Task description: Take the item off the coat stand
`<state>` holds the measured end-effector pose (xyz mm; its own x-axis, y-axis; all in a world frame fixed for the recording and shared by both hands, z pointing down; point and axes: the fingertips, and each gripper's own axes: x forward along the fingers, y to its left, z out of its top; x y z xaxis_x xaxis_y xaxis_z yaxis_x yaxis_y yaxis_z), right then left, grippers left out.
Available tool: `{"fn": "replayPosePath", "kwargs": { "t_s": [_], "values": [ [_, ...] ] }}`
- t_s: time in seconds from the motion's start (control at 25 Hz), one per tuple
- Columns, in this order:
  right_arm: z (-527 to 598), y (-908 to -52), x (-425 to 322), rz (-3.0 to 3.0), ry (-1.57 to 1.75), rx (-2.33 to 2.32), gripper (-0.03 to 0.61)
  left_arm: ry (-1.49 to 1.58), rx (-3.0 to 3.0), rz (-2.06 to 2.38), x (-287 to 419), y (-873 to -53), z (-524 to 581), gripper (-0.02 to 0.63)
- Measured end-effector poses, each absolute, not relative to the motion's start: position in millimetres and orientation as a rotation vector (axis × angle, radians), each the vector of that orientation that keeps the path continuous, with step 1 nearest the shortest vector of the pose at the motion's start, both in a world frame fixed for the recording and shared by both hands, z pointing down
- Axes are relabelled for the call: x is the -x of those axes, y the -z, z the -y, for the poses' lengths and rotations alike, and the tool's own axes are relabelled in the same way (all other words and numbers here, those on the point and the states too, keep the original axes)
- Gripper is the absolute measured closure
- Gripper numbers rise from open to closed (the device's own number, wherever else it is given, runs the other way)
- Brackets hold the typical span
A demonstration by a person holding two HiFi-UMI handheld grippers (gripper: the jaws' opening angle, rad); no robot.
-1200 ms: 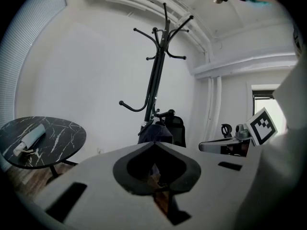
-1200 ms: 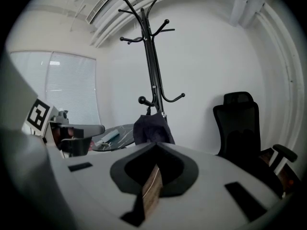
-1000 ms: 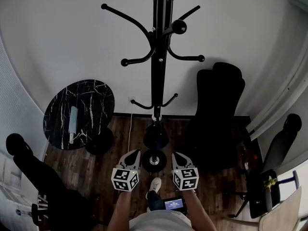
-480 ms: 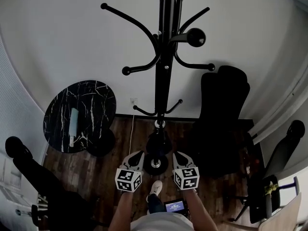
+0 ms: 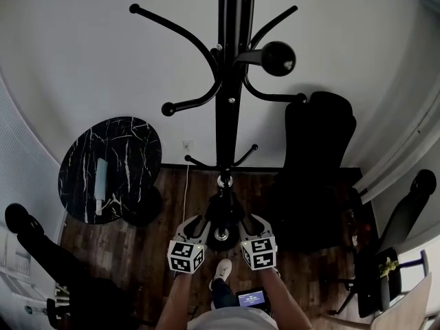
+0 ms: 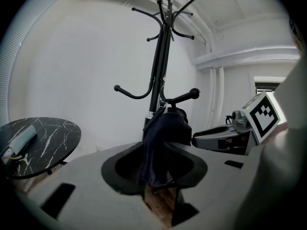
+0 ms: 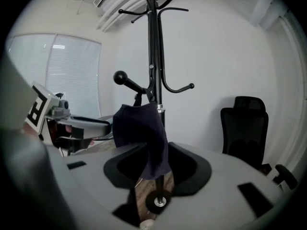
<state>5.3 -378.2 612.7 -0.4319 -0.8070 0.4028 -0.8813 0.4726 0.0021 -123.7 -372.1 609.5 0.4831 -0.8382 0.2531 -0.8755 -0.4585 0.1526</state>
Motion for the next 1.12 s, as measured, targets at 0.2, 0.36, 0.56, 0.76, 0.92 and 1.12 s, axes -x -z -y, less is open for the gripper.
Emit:
{"fn": "replayPosePath", "kwargs": {
  "t_s": [0.2, 0.36, 0.56, 0.76, 0.92, 1.12],
  "values": [
    [389, -622, -2, 2.358, -0.314, -1.419, 0.417, -0.241, -2.461, 1.434, 120, -621, 379, 0.486],
    [397, -633, 0, 2.351, -0.360, -1.421, 0.396, -0.255, -2.452, 1.445, 118, -626, 388, 0.486],
    [406, -636, 3, 2.366, -0.380, -1.419, 0.396, -0.287, -2.444, 1.462, 119, -633, 395, 0.484],
    [407, -639, 6, 2.374, -0.404, -1.407, 0.435, -0.304, -2.443, 1.423, 117, -639, 396, 0.479],
    [405, -638, 6, 2.383, -0.399, -1.400, 0.518, -0.294, -2.444, 1.415, 119, -636, 395, 0.527],
    [405, -638, 3, 2.378, -0.396, -1.404, 0.537, -0.307, -2.455, 1.404, 116, -636, 394, 0.572]
  ]
}}
